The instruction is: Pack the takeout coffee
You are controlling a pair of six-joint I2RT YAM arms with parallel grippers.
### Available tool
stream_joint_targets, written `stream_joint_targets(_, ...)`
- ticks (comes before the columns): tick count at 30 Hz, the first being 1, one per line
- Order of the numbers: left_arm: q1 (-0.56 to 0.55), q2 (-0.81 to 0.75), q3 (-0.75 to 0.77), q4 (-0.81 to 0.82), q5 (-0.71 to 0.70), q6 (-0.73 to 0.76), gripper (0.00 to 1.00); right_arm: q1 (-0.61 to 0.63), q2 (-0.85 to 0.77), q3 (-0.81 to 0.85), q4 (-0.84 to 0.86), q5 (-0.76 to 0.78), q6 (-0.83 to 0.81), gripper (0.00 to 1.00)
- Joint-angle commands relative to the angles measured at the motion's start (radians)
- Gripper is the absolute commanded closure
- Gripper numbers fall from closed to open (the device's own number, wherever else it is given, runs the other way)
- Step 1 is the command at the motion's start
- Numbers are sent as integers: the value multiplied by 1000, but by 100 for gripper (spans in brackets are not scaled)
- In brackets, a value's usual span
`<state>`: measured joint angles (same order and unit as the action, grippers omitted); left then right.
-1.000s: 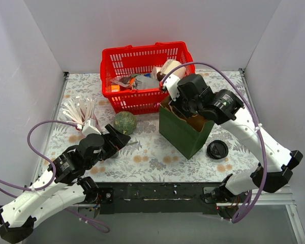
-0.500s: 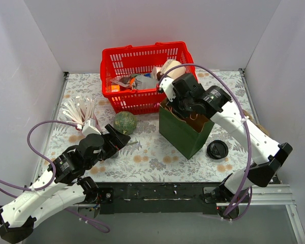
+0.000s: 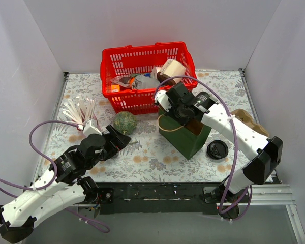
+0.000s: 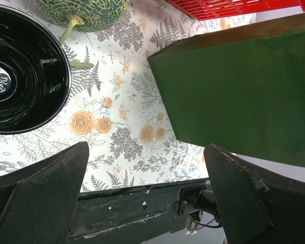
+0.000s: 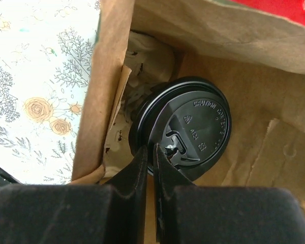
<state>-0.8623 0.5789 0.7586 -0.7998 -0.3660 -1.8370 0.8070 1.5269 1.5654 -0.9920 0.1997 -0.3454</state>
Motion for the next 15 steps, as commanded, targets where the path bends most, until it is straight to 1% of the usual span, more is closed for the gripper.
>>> stream_joint_targets(1, 0, 7, -13, 8, -1, 2, 2, 0, -30, -44, 87, -16, -58, 99)
stream_joint_targets(9, 0, 7, -18, 7, 2, -1, 2, -2, -62, -110, 145, -28, -141, 99)
stream_joint_targets(15, 0, 6, -21, 7, 7, -1, 2, -6, -59, -114, 148, -25, -152, 99)
